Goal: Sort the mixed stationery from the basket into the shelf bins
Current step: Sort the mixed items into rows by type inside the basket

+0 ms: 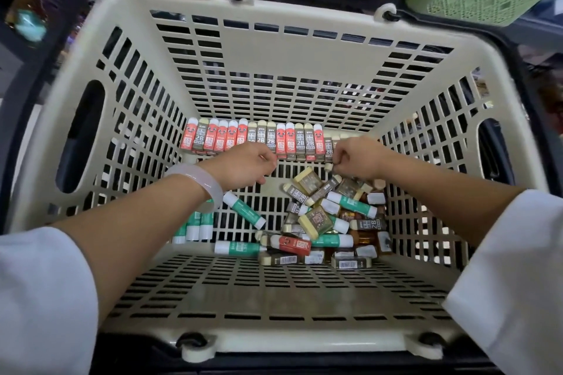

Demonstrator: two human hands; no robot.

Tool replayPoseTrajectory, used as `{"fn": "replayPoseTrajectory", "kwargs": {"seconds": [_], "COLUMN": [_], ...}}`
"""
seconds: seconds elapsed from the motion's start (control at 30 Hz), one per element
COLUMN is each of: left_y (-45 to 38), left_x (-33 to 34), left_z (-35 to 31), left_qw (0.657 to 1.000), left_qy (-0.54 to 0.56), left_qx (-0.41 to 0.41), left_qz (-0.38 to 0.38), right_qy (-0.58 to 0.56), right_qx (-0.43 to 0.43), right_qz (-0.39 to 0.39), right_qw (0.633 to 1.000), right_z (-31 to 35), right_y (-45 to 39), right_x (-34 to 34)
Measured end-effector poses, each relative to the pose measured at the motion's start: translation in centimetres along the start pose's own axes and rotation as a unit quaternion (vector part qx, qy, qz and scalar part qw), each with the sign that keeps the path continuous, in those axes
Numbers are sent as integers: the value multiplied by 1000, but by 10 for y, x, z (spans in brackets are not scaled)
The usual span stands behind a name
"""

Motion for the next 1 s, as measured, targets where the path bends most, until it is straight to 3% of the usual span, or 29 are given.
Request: {"fn": "replayPoseTrajectory", "kwargs": {"seconds": [0.07,0.27,0.43,0.6,0.83,1.0], "left_y": [1,3,3,1,0,0], "left_x": [0,2,5,4,4,2], "left_z": [0,1,-2,-1,-1,-1], "left_qw": [1000,1000,999,999,999,999], "left_qy": [-5,-14,-27,-34,-42,-49], "left_qx": [1,-12,-8,-2,4,5], "left_qz": [3,14,21,17,17,14], "right_qy": [42,69,103,101,62,-14], "right_qx": [-10,-8,3,-50,-73,-136], "right_qz": [42,-69,2,32,37,68], "right_qw": [998,995,995,993,995,988], "right_z": [0,13,18,16,15,32], "right_y": [8,12,11,17,17,15], "right_x": [8,6,12,23,26,36]}}
Point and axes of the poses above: each hand's wrist, its own y-axis away from the middle knuckle, its own x-axis out of the palm, z = x × y, the point moved 2 cm from there along -y, towards the middle knuckle, and after that the axes turned 10 degrees about -x, right-handed, at the moved point
